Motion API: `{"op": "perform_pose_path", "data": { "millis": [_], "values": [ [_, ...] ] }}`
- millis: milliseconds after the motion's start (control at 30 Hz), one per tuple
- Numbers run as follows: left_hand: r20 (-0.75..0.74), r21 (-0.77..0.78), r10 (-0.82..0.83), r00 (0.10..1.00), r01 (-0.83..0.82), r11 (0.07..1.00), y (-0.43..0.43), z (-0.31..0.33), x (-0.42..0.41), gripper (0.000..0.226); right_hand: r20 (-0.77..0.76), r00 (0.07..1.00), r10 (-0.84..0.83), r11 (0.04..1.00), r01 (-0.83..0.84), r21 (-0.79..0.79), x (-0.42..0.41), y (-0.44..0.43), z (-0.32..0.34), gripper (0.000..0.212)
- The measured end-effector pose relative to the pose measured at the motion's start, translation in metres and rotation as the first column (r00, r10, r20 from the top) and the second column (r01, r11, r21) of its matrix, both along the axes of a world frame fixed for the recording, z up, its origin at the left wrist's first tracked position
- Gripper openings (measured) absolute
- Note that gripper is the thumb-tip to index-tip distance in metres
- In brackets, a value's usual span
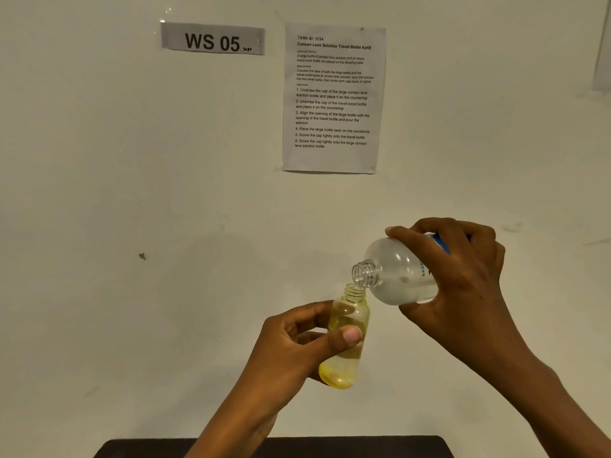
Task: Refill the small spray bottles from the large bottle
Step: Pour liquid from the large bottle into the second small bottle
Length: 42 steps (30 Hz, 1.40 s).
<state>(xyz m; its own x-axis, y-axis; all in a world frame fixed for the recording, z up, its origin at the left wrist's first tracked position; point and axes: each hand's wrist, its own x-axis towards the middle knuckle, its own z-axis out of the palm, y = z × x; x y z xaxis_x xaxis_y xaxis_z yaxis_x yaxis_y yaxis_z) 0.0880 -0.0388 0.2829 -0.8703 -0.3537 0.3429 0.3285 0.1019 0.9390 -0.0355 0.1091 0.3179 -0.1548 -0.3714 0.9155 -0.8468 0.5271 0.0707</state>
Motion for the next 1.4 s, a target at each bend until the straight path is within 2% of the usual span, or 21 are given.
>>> {"op": "perform_pose_path", "data": {
  "millis": [300, 667, 833, 1400],
  "values": [
    [0.006, -0.015, 0.006, 1.0, -0.006, 1.0, -0.0007, -0.0005, -0.0003, 0.035, 0.004, 1.0, -0.001, 1.0, 0.001, -0.003, 0.0012, -0.0009, -0.0002, 0.082],
    [0.007, -0.006, -0.003, 1.0, 0.003, 1.0, -0.0001, -0.0005, -0.0002, 0.032, 0.012, 1.0, 0.0, 1.0, 0.0, 0.004, 0.0004, -0.0001, -0.0008, 0.085],
    [0.01, -0.015, -0.002, 1.0, 0.002, 1.0, 0.0007, -0.0012, -0.0005, 0.04, 0.01, 1.0, 0.002, 1.0, -0.002, 0.004, 0.0007, -0.0004, -0.0009, 0.085],
    [0.018, -0.016, 0.0, 1.0, 0.0, 1.0, 0.0002, -0.0022, -0.002, 0.035, 0.003, 1.0, 0.001, 1.0, -0.001, 0.002, 0.0002, 0.0011, -0.001, 0.085]
  ]
}}
